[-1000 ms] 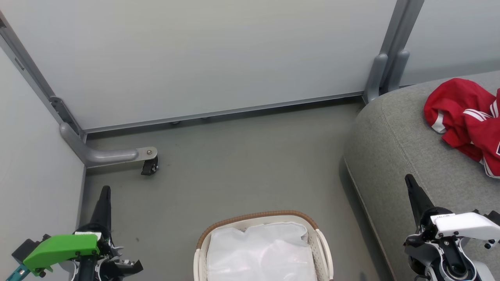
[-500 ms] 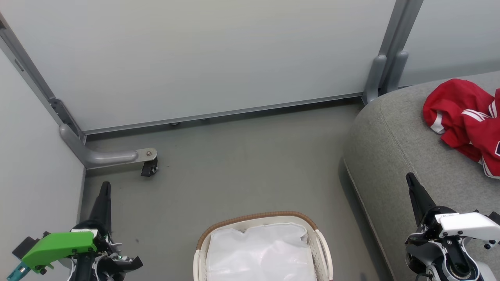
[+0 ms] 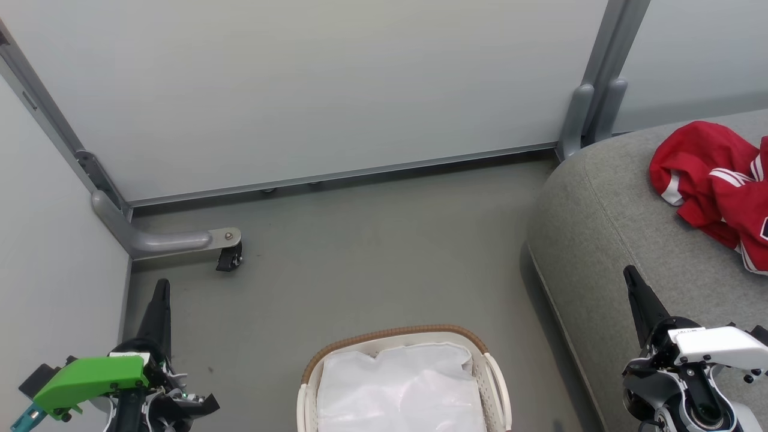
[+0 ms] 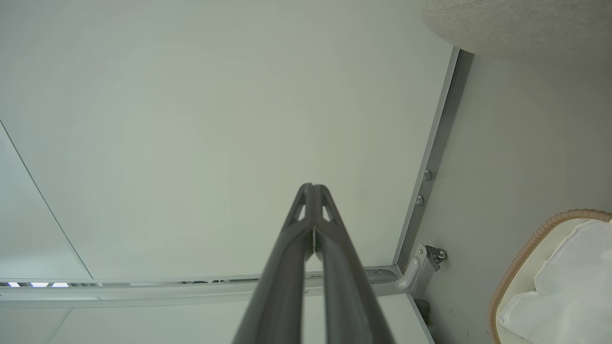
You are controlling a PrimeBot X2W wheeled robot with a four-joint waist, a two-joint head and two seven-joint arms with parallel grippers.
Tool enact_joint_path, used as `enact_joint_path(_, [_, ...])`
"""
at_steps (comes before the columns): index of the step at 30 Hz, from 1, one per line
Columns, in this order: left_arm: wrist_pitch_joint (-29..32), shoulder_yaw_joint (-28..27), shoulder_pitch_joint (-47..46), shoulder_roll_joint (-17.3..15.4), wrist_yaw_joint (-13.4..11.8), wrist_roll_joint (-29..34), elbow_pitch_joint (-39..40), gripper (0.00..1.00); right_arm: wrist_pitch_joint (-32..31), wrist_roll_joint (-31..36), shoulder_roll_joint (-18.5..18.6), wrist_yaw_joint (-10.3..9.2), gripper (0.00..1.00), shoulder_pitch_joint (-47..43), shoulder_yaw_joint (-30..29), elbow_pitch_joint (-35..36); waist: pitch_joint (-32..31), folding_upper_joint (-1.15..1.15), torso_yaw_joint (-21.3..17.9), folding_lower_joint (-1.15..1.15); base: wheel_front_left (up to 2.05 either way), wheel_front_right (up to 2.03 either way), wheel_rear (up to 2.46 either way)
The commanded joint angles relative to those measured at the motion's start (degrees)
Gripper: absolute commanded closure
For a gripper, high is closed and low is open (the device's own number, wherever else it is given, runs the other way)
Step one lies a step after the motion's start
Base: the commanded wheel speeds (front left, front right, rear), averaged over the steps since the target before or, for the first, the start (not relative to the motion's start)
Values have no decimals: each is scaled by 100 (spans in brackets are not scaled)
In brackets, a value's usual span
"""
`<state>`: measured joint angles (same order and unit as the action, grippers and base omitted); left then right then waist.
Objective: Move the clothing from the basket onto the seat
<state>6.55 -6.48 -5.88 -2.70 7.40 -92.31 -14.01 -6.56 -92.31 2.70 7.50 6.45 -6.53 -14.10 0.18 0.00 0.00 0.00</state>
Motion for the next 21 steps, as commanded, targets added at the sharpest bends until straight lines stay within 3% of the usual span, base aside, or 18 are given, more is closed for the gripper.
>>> enact_joint_path(1, [19, -15, -68, -33, 16, -17, 6, 100, -16, -18, 34, -2, 100, -48, -11, 24, 0, 0, 0, 0, 0, 0, 0])
enact_joint_path(21, [19, -14, -68, -33, 16, -17, 6, 100, -16, -19, 34, -2, 100, -48, -10, 23, 0, 0, 0, 0, 0, 0, 0])
